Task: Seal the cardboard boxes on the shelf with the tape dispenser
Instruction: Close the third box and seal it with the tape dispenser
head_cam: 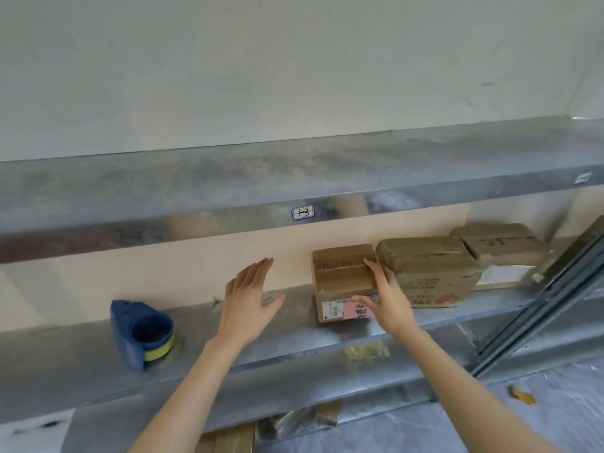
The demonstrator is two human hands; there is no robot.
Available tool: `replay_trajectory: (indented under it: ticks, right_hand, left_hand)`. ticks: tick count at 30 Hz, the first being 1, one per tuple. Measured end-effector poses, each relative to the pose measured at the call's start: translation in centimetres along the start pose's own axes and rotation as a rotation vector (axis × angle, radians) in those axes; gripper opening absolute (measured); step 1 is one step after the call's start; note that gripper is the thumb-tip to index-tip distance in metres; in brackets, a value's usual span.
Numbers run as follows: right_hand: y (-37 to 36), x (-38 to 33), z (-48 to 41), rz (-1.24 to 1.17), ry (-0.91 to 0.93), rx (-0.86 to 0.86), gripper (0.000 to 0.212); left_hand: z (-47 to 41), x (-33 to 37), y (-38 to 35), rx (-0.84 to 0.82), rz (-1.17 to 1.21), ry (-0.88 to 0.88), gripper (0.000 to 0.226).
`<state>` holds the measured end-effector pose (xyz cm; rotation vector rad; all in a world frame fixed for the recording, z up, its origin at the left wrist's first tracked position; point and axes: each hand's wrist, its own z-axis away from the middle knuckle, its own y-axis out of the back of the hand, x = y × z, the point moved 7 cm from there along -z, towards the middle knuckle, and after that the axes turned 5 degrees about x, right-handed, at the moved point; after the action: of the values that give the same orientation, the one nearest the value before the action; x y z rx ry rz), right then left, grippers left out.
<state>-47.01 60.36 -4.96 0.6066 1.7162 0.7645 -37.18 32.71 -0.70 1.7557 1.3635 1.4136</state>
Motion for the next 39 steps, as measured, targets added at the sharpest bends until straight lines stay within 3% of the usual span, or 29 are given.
replay_trajectory:
  ticks: [11, 22, 28, 32, 36, 39]
  right_hand:
    - [-1.6, 2.1, -0.5, 0.058, 0.024, -0.076, 0.084]
    - [1.6, 1.5, 0.2, 0.127, 0.072, 0.012, 0.068]
    - [2.9, -1.6, -0.1, 0.233, 0.097, 0.058, 0.057]
    - [1.8, -4.4, -1.1, 0.360, 0.145, 0.000, 0.060]
    - [-0.3, -8.1, -2.0, 0.370, 0.183, -0.066, 0.065]
    - [-2.3, -12.0, -2.1, 0.378, 0.221, -0.095, 0.066]
  left_hand:
    - [-0.8, 1.3, -2.2, -0.038, 0.016, 0.051, 0.067]
    - [-0.3, 1.5, -2.8, -0.062, 0.002, 0.059, 0.064]
    - [0.2, 1.8, -1.1, -0.019, -0.028, 0.046, 0.061]
    - [0.9, 0.8, 1.7, 0.030, -0.115, 0.036, 0.057]
    - [1.8, -1.5, 5.1, 0.074, -0.207, 0.075, 0.069]
    - [2.8, -4.2, 7.8, 0.115, -0.276, 0.111, 0.064]
